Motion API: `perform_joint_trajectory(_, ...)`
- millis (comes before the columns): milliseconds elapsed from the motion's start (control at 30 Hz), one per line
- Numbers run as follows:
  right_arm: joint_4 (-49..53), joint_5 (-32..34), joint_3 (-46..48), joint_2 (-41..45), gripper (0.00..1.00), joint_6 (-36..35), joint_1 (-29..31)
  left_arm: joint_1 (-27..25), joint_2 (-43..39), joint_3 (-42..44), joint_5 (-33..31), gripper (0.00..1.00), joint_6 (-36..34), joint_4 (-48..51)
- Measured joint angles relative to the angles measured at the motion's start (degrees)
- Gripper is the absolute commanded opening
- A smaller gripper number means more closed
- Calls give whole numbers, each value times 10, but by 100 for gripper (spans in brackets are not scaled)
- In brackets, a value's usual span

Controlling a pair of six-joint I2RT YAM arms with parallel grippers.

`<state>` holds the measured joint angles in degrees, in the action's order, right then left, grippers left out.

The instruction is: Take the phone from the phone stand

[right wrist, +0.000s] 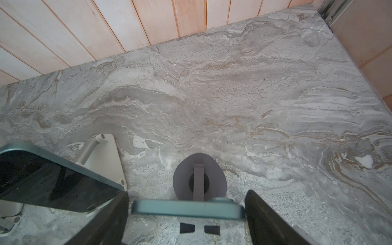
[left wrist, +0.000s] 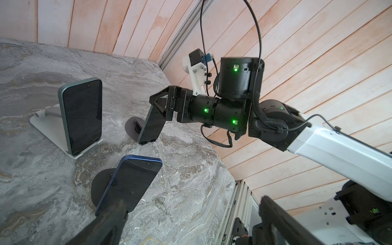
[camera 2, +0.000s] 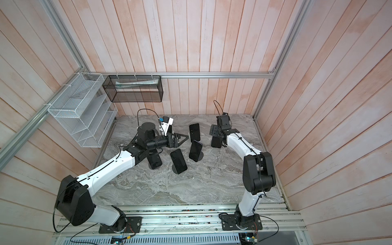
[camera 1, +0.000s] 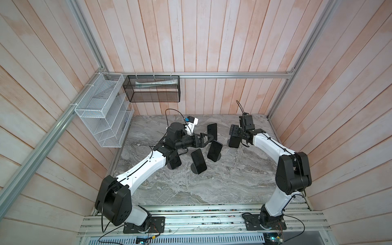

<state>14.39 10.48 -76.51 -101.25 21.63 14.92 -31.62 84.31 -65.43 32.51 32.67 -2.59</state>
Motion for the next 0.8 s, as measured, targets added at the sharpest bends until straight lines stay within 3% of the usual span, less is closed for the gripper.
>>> perform_joint_trajectory(800,-29,17,9,-6,81,9,0,2,-8,5,-12,97,2,0)
